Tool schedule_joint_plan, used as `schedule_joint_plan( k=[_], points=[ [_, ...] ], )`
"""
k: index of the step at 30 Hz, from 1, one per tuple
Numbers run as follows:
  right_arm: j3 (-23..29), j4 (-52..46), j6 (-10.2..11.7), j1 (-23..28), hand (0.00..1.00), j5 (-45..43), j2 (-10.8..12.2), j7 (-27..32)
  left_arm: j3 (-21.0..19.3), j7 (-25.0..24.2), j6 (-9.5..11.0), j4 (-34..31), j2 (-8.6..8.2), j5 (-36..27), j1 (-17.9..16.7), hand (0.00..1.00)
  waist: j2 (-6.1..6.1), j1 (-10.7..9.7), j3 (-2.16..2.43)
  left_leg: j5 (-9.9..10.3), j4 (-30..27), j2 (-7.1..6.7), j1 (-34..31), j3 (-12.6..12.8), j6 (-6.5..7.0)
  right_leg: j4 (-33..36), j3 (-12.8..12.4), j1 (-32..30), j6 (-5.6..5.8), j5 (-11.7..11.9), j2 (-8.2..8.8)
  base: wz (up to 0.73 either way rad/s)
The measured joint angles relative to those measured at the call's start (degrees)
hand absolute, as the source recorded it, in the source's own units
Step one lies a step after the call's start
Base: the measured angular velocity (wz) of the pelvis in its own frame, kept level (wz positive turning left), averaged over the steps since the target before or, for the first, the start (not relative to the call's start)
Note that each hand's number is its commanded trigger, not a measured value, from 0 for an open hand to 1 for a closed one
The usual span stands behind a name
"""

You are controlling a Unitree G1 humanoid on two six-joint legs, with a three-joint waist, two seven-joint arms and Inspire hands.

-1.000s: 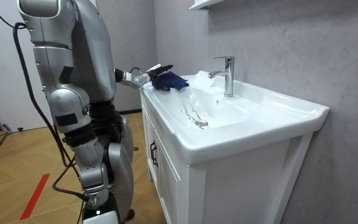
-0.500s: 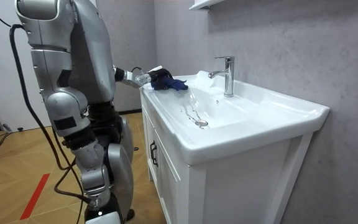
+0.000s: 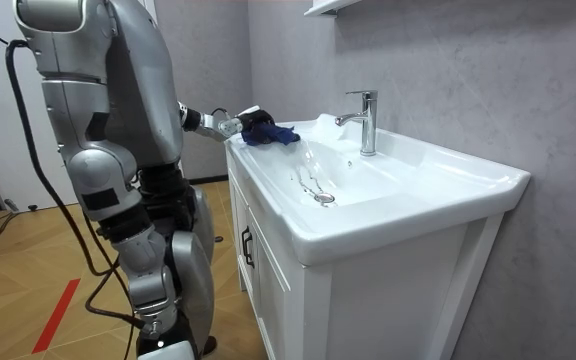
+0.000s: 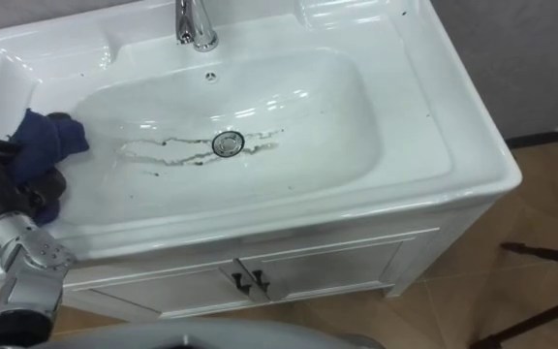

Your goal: Wipe basin

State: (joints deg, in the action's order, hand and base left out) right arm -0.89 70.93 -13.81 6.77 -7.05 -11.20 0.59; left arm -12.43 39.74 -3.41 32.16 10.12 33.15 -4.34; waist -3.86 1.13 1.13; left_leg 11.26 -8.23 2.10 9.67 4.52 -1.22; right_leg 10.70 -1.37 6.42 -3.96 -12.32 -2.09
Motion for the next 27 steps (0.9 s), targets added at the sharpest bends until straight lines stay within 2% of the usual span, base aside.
schedule_joint_plan(
  k=[7, 12, 15, 17, 21, 23, 27],
  points=[
    [-0.01, -0.34, 1.10, -1.07, 0.00, 0.91, 0.06, 0.60, -0.42, -1.17, -0.16, -1.25, -0.22, 0.01, 1.15, 1.00, 0.01, -0.13, 0.00, 0.00, -0.24, 0.01, -0.93, -0.39, 0.00, -0.07, 0.77, -0.38, -0.01, 0.01, 0.10, 0.07],
    [-0.10, -1.65, 3.21, -1.53, 0.00, 5.10, 0.24, 1.21, -0.35, -2.47, -2.24, -4.62, -0.23, 0.42, 1.11, 1.00, 0.25, -1.13, -0.10, 0.01, -0.26, -0.11, -1.79, -1.56, -0.02, -0.23, 2.51, -0.37, -0.02, 0.05, 0.35, 0.18],
    [-0.11, -1.52, 4.99, -1.36, 0.00, 6.65, 0.39, 1.25, -0.36, -2.81, -2.88, -7.70, -0.24, 1.36, 1.07, 1.00, 0.23, -1.41, -0.51, 0.01, -0.30, -0.23, -2.24, -2.34, -0.02, -0.63, 3.18, -0.39, -0.02, 0.06, 0.49, 0.14],
    [-0.13, -1.45, 5.70, -1.15, 0.00, 7.50, 0.53, 1.05, -0.43, -2.78, -2.95, -11.04, -0.23, 1.38, 1.08, 1.00, 0.87, -0.97, -1.09, 0.01, -0.29, -0.28, -2.54, -2.53, -0.02, -1.04, 3.25, -0.42, -0.01, 0.13, 0.51, 0.04],
    [-0.19, -0.69, 7.04, -1.22, 0.00, 9.30, 0.54, 1.05, -0.41, -2.71, -2.95, -14.59, -0.23, 1.36, 1.08, 1.00, 0.89, -0.97, -1.17, 0.01, -0.36, -0.65, -3.08, -2.98, -0.02, -1.54, 3.44, -0.54, 0.21, 0.26, 0.84, 0.02],
    [-0.59, 0.15, 7.91, -1.24, 0.00, 10.54, 0.55, 1.20, -0.35, -2.49, -2.92, -18.69, -0.23, 1.32, 1.11, 1.00, 0.91, -1.18, -1.18, 0.01, -0.36, -0.78, -3.23, -3.09, -0.02, -1.82, 3.85, -0.42, 0.36, 0.35, 1.01, 0.06],
    [-0.77, 0.27, 8.36, -1.23, 0.00, 11.40, 0.59, 1.17, -0.33, -2.03, -2.49, -24.20, -0.21, 1.31, 1.16, 1.00, 1.00, -1.80, -1.21, 0.01, -0.26, -0.83, -3.10, -3.17, -0.01, -1.96, 4.65, -0.09, 0.46, 0.42, 1.16, 0.02]
  ],
)
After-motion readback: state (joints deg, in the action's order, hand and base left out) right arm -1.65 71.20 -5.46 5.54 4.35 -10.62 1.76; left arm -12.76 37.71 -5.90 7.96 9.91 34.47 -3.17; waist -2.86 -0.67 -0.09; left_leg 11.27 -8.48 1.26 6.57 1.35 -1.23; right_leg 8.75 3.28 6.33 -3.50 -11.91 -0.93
